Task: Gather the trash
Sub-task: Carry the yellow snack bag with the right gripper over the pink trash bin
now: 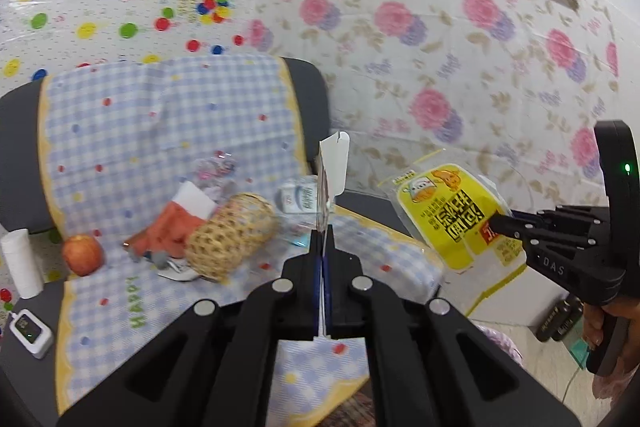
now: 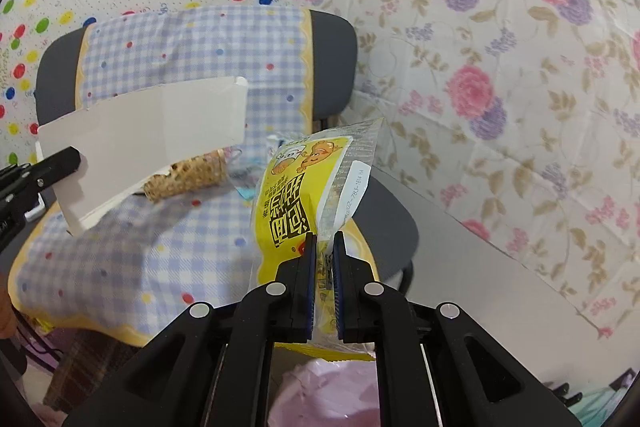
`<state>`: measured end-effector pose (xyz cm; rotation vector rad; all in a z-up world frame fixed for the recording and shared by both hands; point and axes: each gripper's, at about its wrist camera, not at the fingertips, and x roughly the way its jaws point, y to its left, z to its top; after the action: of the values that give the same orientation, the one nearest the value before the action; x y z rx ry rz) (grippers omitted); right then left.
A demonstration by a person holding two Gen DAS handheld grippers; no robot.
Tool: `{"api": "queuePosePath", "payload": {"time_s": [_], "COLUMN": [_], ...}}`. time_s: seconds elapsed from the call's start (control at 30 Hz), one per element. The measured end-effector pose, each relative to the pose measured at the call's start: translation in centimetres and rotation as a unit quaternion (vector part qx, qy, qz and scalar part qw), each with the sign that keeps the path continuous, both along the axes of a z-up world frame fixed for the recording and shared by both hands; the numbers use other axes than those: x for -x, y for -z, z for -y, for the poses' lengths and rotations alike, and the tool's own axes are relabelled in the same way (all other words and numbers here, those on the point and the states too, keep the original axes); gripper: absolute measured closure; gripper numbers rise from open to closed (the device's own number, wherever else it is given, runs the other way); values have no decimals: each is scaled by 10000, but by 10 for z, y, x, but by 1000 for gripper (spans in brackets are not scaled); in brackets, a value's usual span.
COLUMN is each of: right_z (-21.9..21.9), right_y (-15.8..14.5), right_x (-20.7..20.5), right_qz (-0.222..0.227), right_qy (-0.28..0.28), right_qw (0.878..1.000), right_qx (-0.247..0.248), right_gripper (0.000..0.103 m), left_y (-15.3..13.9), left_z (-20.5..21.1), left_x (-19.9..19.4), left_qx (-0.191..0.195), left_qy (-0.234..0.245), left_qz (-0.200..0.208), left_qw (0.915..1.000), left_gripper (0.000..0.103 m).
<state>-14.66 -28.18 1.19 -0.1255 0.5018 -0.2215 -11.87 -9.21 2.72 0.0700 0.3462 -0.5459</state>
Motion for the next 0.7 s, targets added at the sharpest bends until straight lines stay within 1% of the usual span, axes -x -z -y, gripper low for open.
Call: {"api": "queuePosePath", "payload": {"time_s": [0.1,0.2,0.27,0.43,0.53,0.7], "right_z": [10,21,29,54,66,80], "right_y": [9,19,27,49,64,84], "right_x": [19,37,48,74,85,90], "right_qz": [-117,-237,-341,-621,-794,-980], "right_qy": [209,457,629,1050,1235,1367], "right_qw": [9997,9986,9973,9925,9891,9853], "right_qx": [48,151,166,-18,-143,-304], "right_gripper": [94,93,93,93,92,92], "left_y": [14,25,35,54,65,81], "left_z": [18,31,40,66,83,104], "left_x": [14,26,32,42,47,49], "left_qx": [-26,-46,-60,-166,-311,-452], "left_qy": [303,495,663,1103,1325,1533], "left_qz": [-30,-87,-179,-418,-550,-761], "left_qw": [9995,9987,9976,9929,9892,9842], "left_gripper": [103,103,103,103,103,103]}}
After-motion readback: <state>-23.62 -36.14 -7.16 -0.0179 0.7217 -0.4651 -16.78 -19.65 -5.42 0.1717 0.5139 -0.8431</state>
